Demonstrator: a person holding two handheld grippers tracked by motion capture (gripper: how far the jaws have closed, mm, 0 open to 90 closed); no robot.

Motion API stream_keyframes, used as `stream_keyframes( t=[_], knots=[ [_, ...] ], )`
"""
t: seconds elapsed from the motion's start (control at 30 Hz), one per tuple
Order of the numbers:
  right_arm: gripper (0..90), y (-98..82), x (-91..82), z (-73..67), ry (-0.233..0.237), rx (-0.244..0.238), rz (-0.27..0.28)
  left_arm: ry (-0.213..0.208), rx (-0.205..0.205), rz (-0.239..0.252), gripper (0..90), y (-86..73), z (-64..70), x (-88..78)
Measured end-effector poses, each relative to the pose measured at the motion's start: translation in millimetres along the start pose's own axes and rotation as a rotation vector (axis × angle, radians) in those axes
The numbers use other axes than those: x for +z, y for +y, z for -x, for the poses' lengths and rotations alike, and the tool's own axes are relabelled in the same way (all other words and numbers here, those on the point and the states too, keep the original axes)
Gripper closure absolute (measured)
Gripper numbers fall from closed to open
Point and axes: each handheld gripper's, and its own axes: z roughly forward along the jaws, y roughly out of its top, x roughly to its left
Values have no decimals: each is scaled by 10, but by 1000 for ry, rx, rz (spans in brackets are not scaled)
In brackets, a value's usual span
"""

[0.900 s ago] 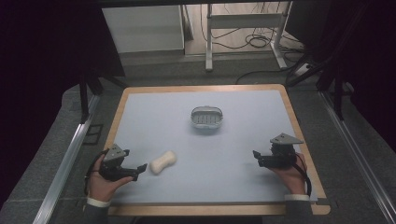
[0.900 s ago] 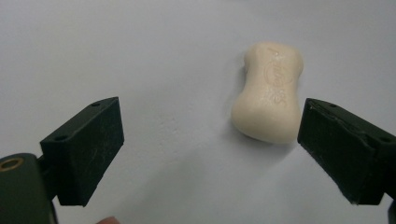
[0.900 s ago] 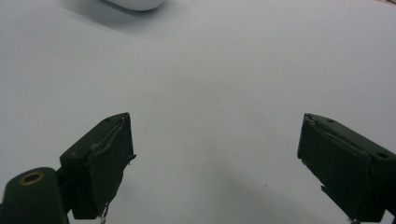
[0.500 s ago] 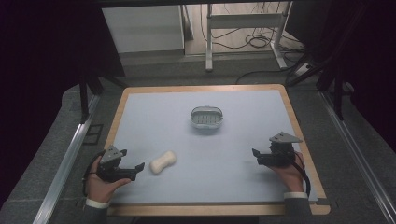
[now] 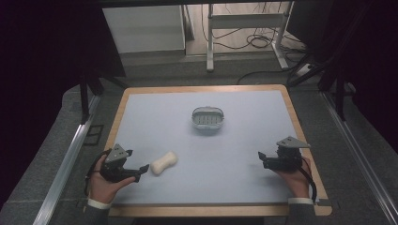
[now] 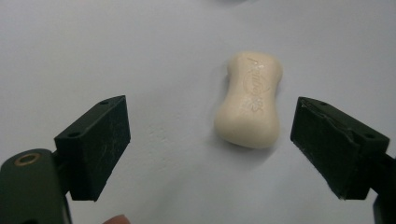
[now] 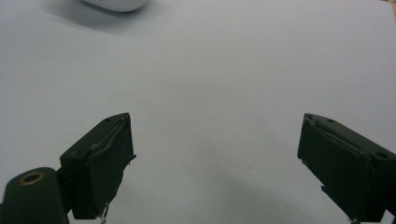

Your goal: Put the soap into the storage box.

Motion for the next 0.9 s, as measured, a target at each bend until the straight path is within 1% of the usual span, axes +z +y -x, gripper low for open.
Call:
stream_keyframes(
  t=[0.03,0.07,0.1,0.13,0.17,0.2,0.3,0.37,0.43,0.47,0.5,0.53,0.57,0.63,0.77,0.8,0.87,0.9],
  knots=[
    [103,0,0,0,0,0,0,0,0,0,124,0,0,0],
    [103,-4,-13,5,-2,2,-2,0,9,-12,124,30,-2,0],
    [103,-16,-33,7,-12,5,0,-2,28,-39,125,88,-4,1],
    [103,-23,-43,6,-14,8,-2,-2,28,-39,127,88,-4,1],
    [103,-30,-51,6,-17,8,-1,-4,42,-46,132,114,-2,-3],
    [104,-37,-57,5,-17,10,-3,-20,63,-65,135,162,-5,-3],
    [104,-62,-60,-1,-26,7,-13,-57,64,-85,142,218,-26,28],
    [103,-68,-64,-6,-28,8,-15,-65,64,-92,146,236,-30,42],
    [104,-77,-81,-18,-29,-2,-14,-87,69,-107,151,284,-22,76],
    [104,-79,-86,-24,-32,-4,-13,-87,69,-107,154,284,-22,76],
    [104,-82,-88,-27,-33,-4,-13,-103,73,-122,157,312,-14,102],
    [104,-85,-87,-28,-34,-5,-14,-107,77,-133,159,324,-8,116],
    [104,-85,-87,-28,-34,-5,-14,-107,77,-133,160,324,-8,116],
    [104,-92,-79,-30,-38,-7,-19,-116,81,-157,162,346,10,168],
    [104,-91,-68,-32,-36,-20,-20,-123,94,-176,169,359,32,216],
    [103,-90,-67,-38,-33,-21,-19,-121,106,-202,172,369,51,256],
    [103,-86,-59,-46,-34,-22,-17,-114,121,-224,183,381,76,294],
    [104,-84,-55,-49,-34,-24,-17,-115,123,-228,185,388,85,305]
  ],
)
